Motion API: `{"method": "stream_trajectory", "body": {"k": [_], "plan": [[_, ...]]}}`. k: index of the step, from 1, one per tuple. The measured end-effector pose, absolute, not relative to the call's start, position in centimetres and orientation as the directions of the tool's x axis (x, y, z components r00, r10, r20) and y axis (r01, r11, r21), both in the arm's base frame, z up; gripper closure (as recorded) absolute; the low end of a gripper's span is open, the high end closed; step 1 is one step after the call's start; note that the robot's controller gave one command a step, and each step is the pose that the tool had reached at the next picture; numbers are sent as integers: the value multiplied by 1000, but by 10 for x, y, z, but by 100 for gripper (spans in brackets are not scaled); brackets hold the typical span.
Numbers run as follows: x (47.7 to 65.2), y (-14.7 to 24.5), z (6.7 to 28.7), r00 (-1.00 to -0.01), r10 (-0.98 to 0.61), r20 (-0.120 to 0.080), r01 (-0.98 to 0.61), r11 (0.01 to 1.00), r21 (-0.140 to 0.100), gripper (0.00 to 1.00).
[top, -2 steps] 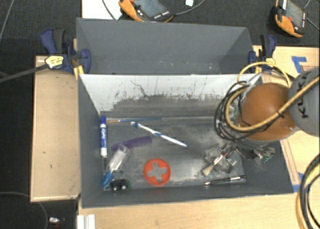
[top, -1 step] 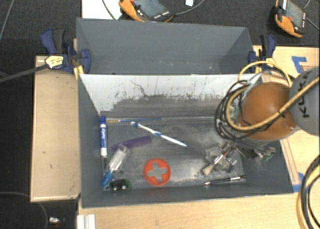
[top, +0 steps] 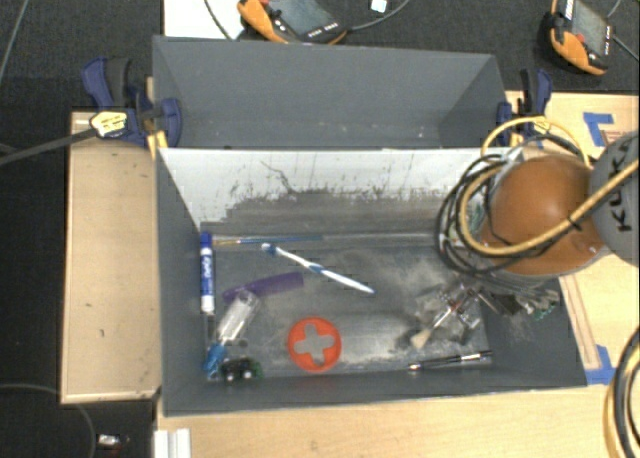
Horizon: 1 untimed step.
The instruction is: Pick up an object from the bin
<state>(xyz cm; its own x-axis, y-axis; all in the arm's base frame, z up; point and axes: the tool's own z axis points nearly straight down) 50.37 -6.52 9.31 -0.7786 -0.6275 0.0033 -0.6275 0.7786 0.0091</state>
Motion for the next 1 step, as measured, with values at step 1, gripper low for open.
{"method": "stream_trajectory", "body": {"k": [1], "plan": [[506,-65,127,-780,-626,-3,-626,780,3,100]]}}
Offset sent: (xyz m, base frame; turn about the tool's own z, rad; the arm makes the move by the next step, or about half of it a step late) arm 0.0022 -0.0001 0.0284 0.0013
